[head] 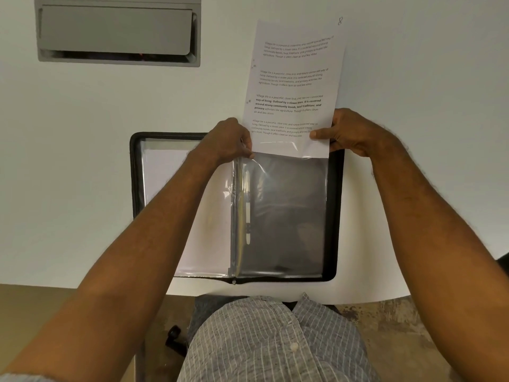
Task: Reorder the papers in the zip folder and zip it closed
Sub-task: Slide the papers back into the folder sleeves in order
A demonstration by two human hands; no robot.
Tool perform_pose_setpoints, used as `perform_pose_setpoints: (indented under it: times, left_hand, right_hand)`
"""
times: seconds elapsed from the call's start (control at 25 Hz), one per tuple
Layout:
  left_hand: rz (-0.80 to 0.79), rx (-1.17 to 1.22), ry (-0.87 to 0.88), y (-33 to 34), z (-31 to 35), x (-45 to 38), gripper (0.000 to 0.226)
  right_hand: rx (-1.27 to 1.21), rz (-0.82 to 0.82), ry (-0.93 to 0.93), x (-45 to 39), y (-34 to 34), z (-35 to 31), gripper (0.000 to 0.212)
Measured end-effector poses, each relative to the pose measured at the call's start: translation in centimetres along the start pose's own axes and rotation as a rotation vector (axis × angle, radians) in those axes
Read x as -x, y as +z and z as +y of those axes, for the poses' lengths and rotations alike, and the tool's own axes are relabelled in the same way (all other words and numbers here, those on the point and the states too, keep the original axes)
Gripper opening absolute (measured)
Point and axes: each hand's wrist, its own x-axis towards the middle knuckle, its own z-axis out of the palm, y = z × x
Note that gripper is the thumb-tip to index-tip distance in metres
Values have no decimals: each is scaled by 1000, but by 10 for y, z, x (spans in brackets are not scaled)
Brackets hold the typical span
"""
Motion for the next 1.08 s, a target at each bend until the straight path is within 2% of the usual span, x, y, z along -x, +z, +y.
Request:
perform_pose_setpoints:
  times: [0.12, 0.32, 0.68, 0.84, 1.08]
  left_hand:
    - [76, -117, 57, 7, 0, 4, 22]
    - [87, -17, 191, 13, 3, 8, 7]
    - [4, -206, 130, 1, 3, 1, 9]
    - [-25, -92, 132, 3, 2, -3, 9]
    - [75, -54, 159, 18, 10, -4, 5]
  right_hand:
    - [30, -7, -19, 3, -3, -4, 61]
    - [24, 16, -30, 9, -6, -3, 56]
    - [-15, -2, 3, 13, -8, 2, 53]
    - [-13, -7, 36, 8, -8, 1, 52]
    - [7, -49, 151, -1, -11, 0, 39]
